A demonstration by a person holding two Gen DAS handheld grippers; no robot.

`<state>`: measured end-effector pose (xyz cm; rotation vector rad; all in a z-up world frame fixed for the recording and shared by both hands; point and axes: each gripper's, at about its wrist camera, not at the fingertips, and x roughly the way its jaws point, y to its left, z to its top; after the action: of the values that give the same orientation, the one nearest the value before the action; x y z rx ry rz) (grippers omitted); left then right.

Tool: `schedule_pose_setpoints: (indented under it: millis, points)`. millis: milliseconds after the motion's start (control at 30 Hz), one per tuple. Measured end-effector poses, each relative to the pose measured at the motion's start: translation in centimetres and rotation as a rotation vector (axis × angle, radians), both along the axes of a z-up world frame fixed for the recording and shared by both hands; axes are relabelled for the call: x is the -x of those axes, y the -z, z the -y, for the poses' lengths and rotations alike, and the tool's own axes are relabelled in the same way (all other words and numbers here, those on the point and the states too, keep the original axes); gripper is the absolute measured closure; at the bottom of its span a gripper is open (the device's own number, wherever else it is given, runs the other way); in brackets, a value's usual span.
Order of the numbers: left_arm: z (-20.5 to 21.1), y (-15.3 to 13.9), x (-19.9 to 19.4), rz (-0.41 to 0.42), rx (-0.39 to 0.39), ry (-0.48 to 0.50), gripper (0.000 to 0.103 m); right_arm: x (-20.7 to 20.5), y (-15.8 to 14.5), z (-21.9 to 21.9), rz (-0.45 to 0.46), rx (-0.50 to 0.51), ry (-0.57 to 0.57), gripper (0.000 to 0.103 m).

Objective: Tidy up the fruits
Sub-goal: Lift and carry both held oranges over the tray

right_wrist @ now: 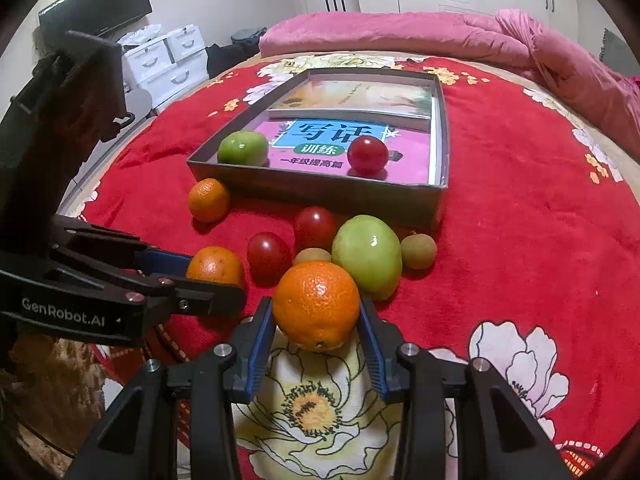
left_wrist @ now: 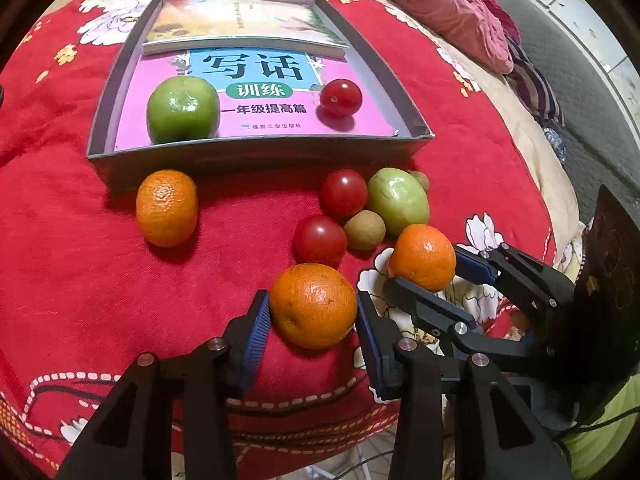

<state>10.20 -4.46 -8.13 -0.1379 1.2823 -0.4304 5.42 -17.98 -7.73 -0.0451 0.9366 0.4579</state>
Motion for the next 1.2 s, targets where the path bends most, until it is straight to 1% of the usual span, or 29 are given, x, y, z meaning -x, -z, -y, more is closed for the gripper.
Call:
schedule_pose_setpoints:
  millis: [133, 567, 967, 1200]
  points:
    - [-0.6, -0.6, 0.4, 0.012, -0.002, -0.01, 0.06, 0.1, -0.3, -0.1, 0.007, -0.004, -0.005, 0.062]
    - [-1.8, -3.5, 1.2, 0.1, -0.025, -0.03, 0.06, 0.4, -1.5, -0.6, 0.03, -0.024, -0.014, 0.062]
    - [-2.0, -5.1, 1.5, 0.152, -0.037, -0.037, 0.06, 0.7, -3.2, -0.8, 0.074, -0.038, -0.01, 0.062]
    - [-2.1, -5.7, 1.6, 0.167, -0.033, -0.043, 0.06, 0.7, -4.0, -0.4, 0.093, -0.046, 0.005, 0.062]
